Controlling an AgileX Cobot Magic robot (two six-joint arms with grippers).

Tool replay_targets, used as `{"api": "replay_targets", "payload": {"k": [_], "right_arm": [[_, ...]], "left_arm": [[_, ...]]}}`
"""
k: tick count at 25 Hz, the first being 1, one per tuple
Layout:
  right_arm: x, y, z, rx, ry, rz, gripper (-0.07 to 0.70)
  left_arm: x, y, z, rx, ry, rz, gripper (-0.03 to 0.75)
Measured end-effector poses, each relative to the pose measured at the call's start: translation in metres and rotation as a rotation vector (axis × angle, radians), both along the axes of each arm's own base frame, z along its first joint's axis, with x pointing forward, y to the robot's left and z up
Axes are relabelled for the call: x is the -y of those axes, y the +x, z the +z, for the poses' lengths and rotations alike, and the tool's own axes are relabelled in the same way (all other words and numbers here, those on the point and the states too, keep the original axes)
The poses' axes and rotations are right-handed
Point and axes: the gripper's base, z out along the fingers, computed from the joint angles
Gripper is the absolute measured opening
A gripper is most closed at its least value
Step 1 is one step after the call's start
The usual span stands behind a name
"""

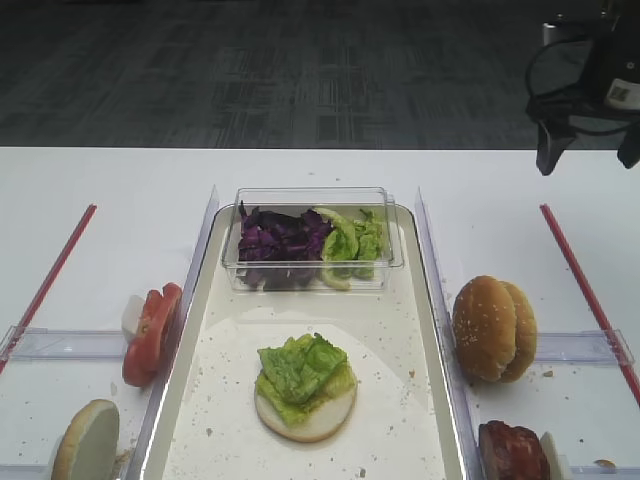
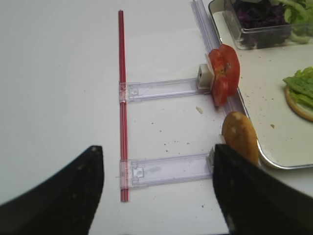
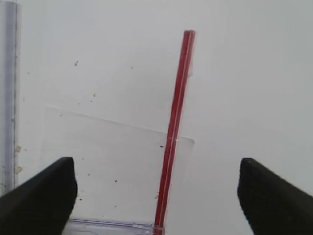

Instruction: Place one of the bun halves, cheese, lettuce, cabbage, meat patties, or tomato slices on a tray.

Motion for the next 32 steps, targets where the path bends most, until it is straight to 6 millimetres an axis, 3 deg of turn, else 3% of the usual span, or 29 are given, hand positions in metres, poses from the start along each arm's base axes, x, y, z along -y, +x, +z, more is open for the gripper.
{"api": "replay_targets", "payload": {"k": [11, 18, 24, 32], "right_arm": [[0.001, 0.000, 0.001, 0.001, 0.058, -0.024, 0.678], [0.000, -0.014, 0.037, 0.086, 0.059, -0.021, 0.678], [0.001, -0.059, 0.065, 0.113, 0.044, -0.018, 0.678], [-0.001, -0.152, 0.085, 0.133, 0.034, -0.016, 0.678]], "left_arm": [[0.000, 0.000, 0.000, 0.000, 0.000, 0.000, 0.440], [0.000, 0.000, 0.000, 0.000, 0.000, 0.000, 0.440], [0.000, 0.000, 0.000, 0.000, 0.000, 0.000, 0.440], [0.000, 0.000, 0.000, 0.000, 0.000, 0.000, 0.440]]}}
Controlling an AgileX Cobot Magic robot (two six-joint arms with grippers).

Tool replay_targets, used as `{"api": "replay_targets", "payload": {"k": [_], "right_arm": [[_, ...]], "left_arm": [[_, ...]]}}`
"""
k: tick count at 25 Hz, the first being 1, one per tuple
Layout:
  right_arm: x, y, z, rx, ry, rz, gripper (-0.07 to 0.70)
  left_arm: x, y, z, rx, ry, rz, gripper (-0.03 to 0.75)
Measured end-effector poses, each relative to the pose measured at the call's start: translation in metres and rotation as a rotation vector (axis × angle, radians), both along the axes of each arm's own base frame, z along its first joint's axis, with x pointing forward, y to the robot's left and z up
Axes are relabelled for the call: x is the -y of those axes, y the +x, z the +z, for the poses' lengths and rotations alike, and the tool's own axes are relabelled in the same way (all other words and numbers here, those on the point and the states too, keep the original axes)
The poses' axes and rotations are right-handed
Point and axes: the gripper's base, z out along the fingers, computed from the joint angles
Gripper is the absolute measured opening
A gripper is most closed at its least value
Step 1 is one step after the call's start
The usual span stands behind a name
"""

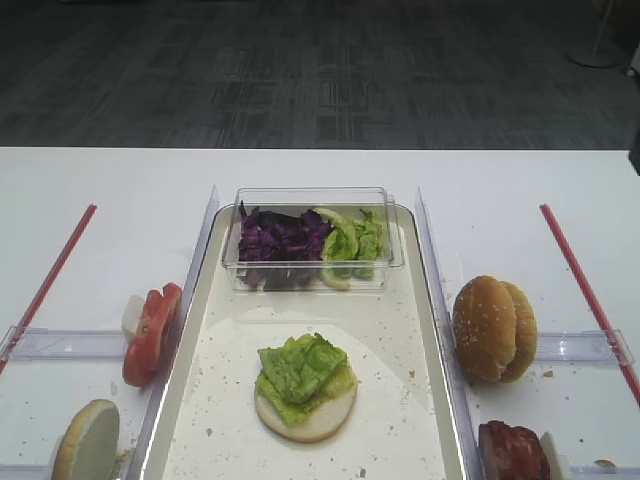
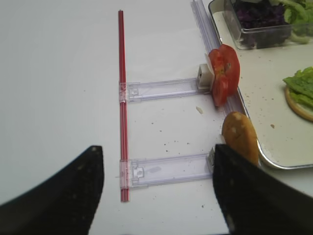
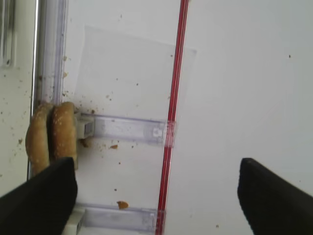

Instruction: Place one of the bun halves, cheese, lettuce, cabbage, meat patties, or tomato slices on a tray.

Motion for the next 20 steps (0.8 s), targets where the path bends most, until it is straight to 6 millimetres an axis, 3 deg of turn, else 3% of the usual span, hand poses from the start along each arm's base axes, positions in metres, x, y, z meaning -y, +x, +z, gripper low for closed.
{"api": "replay_targets", "payload": {"k": [9, 15, 20], "right_arm": [[-0.002, -0.111, -0.001, 0.114, -0.003, -0.017, 0.678], [-0.003, -0.167, -0.012, 0.225, -0.004, -0.022, 0.678], [-0.004, -0.201, -0.027, 0.293, 0.006, -0.042, 0.678]], "left_arm": [[0.000, 0.000, 0.000, 0.000, 0.000, 0.000, 0.440], [0.000, 0.000, 0.000, 0.000, 0.000, 0.000, 0.440], [0.000, 0.000, 0.000, 0.000, 0.000, 0.000, 0.440]]}}
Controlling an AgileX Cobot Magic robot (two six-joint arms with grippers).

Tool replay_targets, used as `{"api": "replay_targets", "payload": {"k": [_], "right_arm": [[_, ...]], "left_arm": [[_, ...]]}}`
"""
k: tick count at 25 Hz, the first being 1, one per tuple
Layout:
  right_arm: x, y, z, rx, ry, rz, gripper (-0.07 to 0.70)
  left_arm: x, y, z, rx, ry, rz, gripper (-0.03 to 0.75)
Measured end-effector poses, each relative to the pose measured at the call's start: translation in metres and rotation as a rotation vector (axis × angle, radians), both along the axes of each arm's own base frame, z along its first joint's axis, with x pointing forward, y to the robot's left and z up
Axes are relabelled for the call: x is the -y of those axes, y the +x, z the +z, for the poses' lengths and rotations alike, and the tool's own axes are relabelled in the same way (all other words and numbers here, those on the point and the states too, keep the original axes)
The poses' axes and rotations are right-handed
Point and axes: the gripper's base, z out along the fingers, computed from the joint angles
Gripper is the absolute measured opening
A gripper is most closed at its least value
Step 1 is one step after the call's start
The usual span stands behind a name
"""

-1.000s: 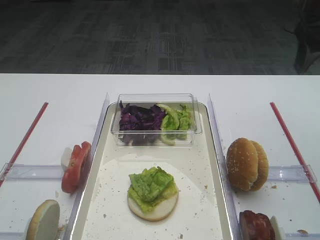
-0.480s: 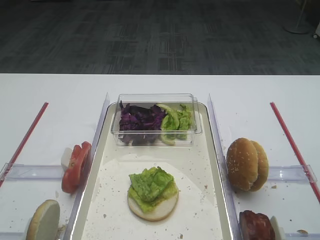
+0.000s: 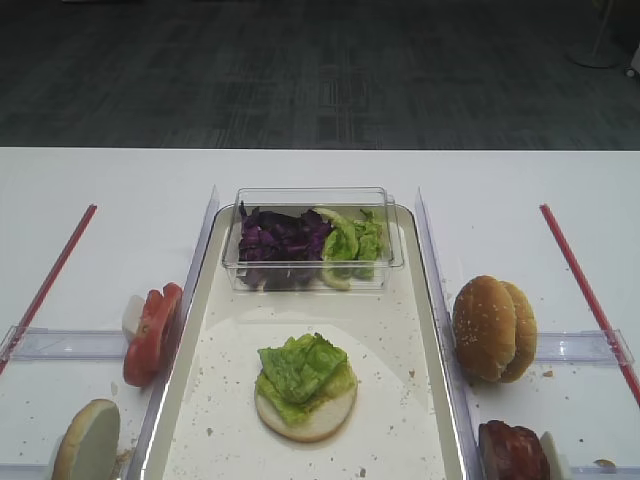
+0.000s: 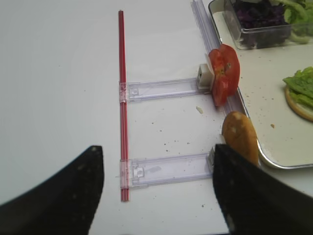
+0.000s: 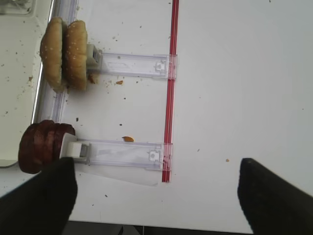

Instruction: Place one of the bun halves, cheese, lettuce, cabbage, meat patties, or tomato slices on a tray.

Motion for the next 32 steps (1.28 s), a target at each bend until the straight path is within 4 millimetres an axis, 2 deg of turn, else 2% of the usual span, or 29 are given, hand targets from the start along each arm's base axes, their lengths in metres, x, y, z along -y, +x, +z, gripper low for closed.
{"api": "replay_targets", "payload": {"k": [8, 18, 26, 32], "right_arm": [[-0.001, -0.033, -0.033, 0.059, 0.003, -0.006, 0.678], [-0.001, -0.062, -0.038, 0.239, 0.002, -0.011, 0.678], [-0.001, -0.070, -0.042, 0.351, -0.001, -0.019, 0.678], [-0.001, -0.070, -0.043, 0.359, -0.001, -0.019, 0.678]], "left_arm": [[0.000, 0.000, 0.000, 0.000, 0.000, 0.000, 0.440], [0.000, 0.000, 0.000, 0.000, 0.000, 0.000, 0.440], [0.000, 0.000, 0.000, 0.000, 0.000, 0.000, 0.440], [0.000, 0.000, 0.000, 0.000, 0.000, 0.000, 0.440]]}}
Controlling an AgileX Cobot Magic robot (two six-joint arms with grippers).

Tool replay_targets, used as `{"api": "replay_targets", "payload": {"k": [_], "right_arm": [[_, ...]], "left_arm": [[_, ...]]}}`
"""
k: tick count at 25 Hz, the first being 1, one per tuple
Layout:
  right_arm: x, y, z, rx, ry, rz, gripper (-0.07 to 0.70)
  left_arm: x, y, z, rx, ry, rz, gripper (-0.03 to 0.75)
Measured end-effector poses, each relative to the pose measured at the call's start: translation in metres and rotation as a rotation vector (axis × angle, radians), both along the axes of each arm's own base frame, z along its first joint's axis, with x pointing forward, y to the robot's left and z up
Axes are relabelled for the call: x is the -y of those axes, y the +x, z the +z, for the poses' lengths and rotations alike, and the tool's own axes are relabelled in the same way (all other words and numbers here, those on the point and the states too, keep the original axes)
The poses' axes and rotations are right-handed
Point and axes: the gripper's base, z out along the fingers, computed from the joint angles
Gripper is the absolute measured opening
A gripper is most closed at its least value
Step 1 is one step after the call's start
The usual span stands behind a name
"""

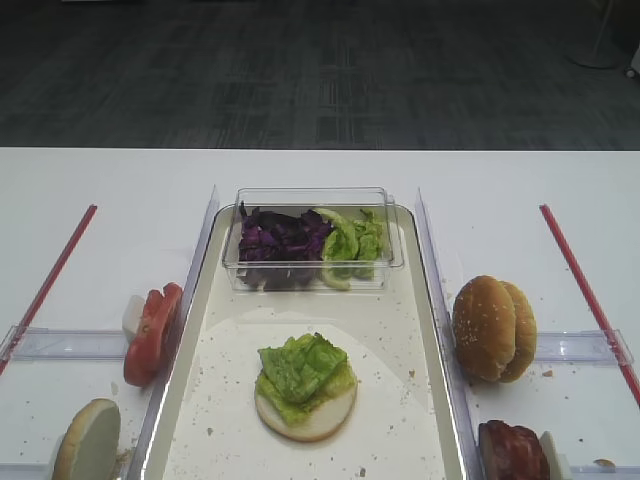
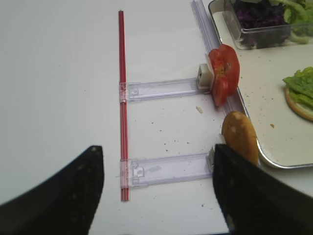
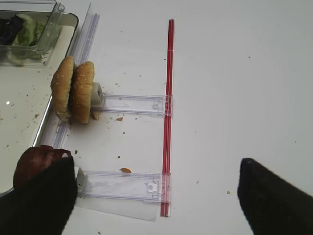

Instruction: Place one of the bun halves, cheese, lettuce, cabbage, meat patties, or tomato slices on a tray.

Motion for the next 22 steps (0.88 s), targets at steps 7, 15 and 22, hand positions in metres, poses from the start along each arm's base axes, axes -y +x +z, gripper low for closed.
{"api": "replay_targets", "payload": {"k": [7, 15, 22], "right_arm": [[0.0000, -0.0002, 0.0000, 0.002, 0.000, 0.000, 0.678], [-0.0002, -0.0080, -0.0002, 0.056, -0.001, 0.000, 0.678], [-0.0002, -0.0082, -0.0003, 0.058, -0.001, 0.000, 0.678]], "left_arm": [[0.0000, 0.0000, 0.0000, 0.000, 0.000, 0.000, 0.440], [0.0000, 0.0000, 0.0000, 0.000, 0.000, 0.000, 0.440], [0.0000, 0.0000, 0.0000, 0.000, 0.000, 0.000, 0.440]]}}
